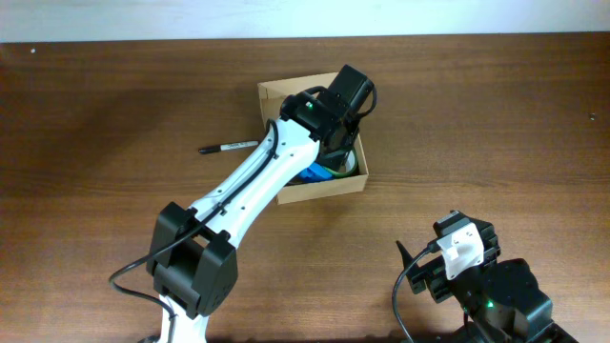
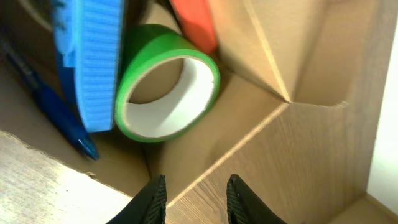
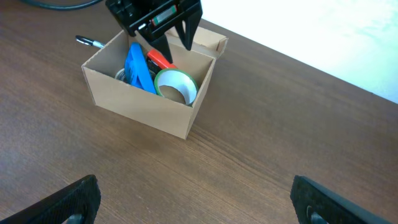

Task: Pack container
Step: 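Lower the blue pen into the box and release it, then move the left gripper over the black marker, then grasp the black marker with the left gripper and lift it, then carry the black marker into the box and release it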

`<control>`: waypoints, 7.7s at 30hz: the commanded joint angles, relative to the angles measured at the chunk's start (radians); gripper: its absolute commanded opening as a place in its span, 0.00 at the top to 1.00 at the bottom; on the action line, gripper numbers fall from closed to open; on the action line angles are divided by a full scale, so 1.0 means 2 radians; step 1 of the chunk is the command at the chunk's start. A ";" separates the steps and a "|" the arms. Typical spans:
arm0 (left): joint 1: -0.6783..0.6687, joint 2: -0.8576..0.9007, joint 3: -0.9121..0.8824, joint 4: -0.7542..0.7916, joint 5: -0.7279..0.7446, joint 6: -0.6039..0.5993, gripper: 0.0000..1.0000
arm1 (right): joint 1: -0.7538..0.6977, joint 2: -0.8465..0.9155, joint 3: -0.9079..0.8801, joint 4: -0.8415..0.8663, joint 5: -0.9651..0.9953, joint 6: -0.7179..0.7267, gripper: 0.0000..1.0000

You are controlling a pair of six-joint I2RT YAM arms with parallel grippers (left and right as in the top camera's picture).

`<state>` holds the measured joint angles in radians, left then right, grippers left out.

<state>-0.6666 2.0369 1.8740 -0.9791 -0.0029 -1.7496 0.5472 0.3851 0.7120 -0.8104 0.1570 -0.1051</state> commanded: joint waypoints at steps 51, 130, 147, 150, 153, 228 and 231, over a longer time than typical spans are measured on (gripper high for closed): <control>0.272 0.131 0.013 -0.101 -0.021 -0.114 0.18 | -0.003 -0.004 -0.003 0.001 0.003 0.005 0.01; 0.254 0.166 0.011 -0.081 -0.019 -0.059 0.94 | -0.003 -0.004 -0.003 0.001 0.003 0.005 0.01; 0.256 0.013 0.011 -0.130 -0.036 0.008 0.94 | -0.003 -0.004 -0.003 0.001 0.003 0.005 0.01; 0.242 -0.007 0.011 -0.130 -0.035 0.024 0.94 | -0.003 -0.004 -0.003 0.001 0.003 0.005 0.01; 0.217 -0.018 0.012 -0.130 -0.030 0.031 0.94 | -0.003 -0.004 -0.003 0.001 0.003 0.005 0.01; 0.032 -0.155 0.027 -0.193 -0.077 0.165 0.39 | -0.003 -0.004 -0.003 0.001 0.003 0.005 0.01; 0.033 -0.199 0.027 -0.208 -0.093 0.205 0.30 | -0.003 -0.004 -0.003 0.001 0.003 0.005 0.01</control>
<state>-0.5995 1.7401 1.9099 -1.3766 -0.1184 -1.4654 0.5472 0.3851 0.7101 -0.8104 0.1566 -0.1055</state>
